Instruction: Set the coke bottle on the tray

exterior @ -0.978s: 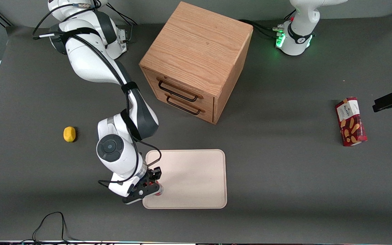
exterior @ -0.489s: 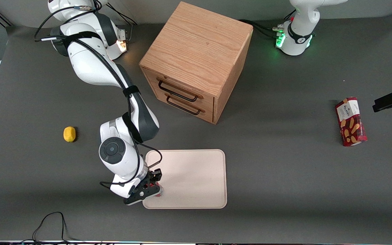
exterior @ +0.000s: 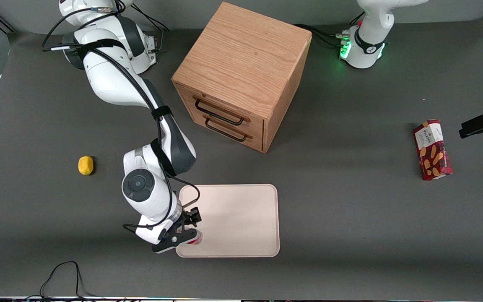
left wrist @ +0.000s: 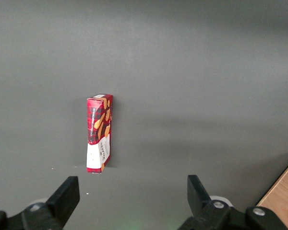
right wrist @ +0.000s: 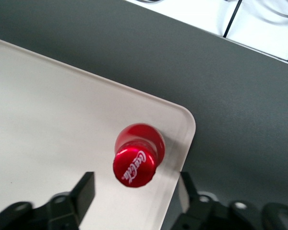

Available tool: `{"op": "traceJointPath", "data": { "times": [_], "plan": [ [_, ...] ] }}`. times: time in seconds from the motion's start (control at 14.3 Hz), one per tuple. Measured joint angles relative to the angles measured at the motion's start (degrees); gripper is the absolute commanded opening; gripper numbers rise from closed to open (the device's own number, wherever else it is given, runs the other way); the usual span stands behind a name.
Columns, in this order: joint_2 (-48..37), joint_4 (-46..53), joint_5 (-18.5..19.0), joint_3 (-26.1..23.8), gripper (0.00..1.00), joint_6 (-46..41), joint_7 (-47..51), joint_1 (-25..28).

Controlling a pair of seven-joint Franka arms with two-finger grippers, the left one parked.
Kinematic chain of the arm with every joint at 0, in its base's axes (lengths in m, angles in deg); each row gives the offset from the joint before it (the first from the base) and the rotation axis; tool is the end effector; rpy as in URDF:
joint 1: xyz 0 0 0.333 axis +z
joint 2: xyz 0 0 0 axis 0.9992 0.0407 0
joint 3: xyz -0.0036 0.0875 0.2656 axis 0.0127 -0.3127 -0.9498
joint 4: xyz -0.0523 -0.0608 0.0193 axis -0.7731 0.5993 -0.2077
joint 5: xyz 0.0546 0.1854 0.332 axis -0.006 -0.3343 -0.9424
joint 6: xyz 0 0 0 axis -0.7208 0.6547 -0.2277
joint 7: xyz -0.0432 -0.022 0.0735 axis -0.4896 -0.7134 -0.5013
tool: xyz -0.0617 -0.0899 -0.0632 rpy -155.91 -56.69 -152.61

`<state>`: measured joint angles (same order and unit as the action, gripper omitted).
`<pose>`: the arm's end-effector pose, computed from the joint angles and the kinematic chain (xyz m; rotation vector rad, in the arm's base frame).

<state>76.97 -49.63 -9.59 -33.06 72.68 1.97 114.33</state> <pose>0.7176 0.2920 0.2748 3.0787 0.5231 0.3038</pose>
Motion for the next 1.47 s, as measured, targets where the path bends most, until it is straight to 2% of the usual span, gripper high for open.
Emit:
{"op": "traceJointPath", "data": {
  "times": [0.28,0.42,0.56,0.84,1.19,1.47],
  "plan": [
    [-1.52,0.17,0.0,0.0,1.0,-0.83,0.72,0.06],
    [-4.95,-0.7,0.0,0.02,1.0,-4.82,1.71,0.02],
    [-11.75,-4.83,0.0,0.09,1.0,-8.96,3.06,-0.09],
    [-30.84,-19.6,0.07,0.32,1.0,-16.27,3.72,-1.69],
    [-48.23,-31.56,3.8,-0.86,1.0,-25.67,3.63,-7.26],
    [-60.13,-44.13,4.96,-2.4,1.0,-26.1,3.63,-12.89]
  ]
}}
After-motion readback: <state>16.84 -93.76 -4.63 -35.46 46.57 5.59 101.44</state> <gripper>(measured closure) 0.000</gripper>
